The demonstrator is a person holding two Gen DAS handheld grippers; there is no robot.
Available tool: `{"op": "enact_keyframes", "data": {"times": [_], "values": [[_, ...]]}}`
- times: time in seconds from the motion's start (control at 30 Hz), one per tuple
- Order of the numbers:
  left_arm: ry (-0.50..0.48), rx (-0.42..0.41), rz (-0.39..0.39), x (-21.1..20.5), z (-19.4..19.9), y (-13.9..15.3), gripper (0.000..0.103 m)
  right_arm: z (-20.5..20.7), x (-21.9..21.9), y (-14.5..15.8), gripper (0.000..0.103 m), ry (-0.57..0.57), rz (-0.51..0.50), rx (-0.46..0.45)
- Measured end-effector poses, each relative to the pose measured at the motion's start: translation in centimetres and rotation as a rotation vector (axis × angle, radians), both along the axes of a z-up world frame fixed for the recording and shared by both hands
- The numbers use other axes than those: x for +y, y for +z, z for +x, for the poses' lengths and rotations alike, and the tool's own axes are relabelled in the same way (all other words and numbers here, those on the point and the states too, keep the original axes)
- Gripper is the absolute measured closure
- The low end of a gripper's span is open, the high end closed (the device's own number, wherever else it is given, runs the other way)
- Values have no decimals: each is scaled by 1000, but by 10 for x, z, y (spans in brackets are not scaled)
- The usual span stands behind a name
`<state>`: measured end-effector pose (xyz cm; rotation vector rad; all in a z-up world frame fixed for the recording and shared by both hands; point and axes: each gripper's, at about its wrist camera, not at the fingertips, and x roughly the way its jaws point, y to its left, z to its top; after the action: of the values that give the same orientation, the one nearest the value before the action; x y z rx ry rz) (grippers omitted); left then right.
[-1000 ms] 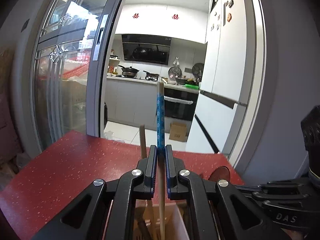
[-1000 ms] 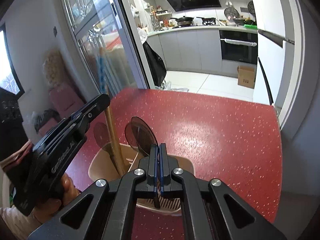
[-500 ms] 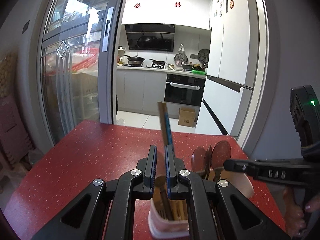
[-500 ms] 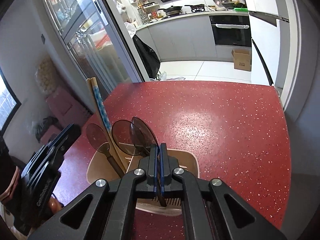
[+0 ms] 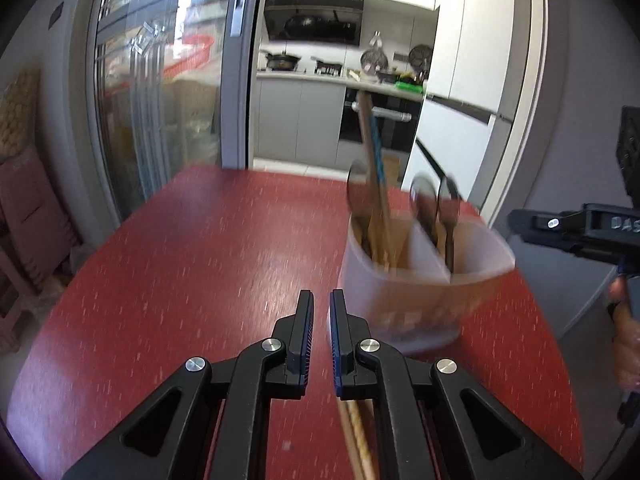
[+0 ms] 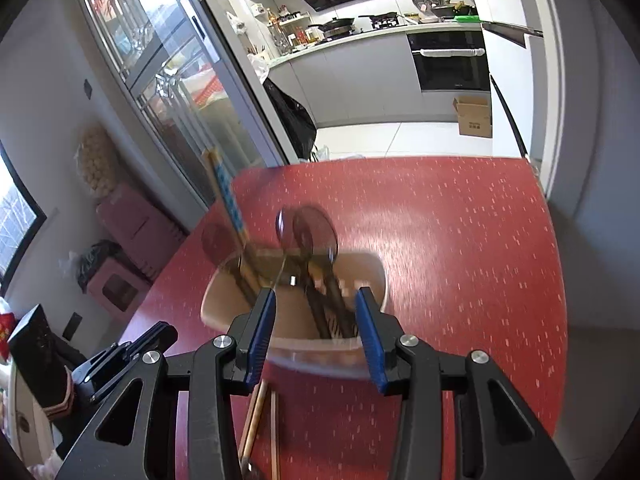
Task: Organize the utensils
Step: 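Open both tools and move them back to the utensil pile, then grasp a dark-handled spoon with the right tool while the left tool grasps a plain wooden chopstick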
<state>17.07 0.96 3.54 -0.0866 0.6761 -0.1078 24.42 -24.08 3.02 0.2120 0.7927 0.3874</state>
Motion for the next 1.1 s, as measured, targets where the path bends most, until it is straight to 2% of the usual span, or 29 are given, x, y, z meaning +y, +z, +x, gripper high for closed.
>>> {"op": "enact_keyframes", "data": {"times": [0.2,0.4,0.63,0.83,0.87,0.9,0.93,1.1], "values": [[-10,114,1,6,-31,-26,67,-38,2,-22,58,17,-9,68],[13,209,-17,18,-60,-54,66,-80,11,-57,56,35,-79,129],[26,262,-28,27,-90,-83,66,-119,29,-98,56,107,-176,195],[39,283,-41,35,-101,-90,66,-136,57,-108,56,202,-256,179],[47,284,-41,37,-103,-91,58,-138,60,-110,56,221,-270,175],[53,285,-41,39,-104,-91,7,-141,66,-111,56,238,-287,170],[66,291,-41,43,-104,-91,0,-144,73,-111,56,261,-318,158],[109,257,-14,55,-105,-98,0,-147,96,-116,56,325,-427,138]]}}
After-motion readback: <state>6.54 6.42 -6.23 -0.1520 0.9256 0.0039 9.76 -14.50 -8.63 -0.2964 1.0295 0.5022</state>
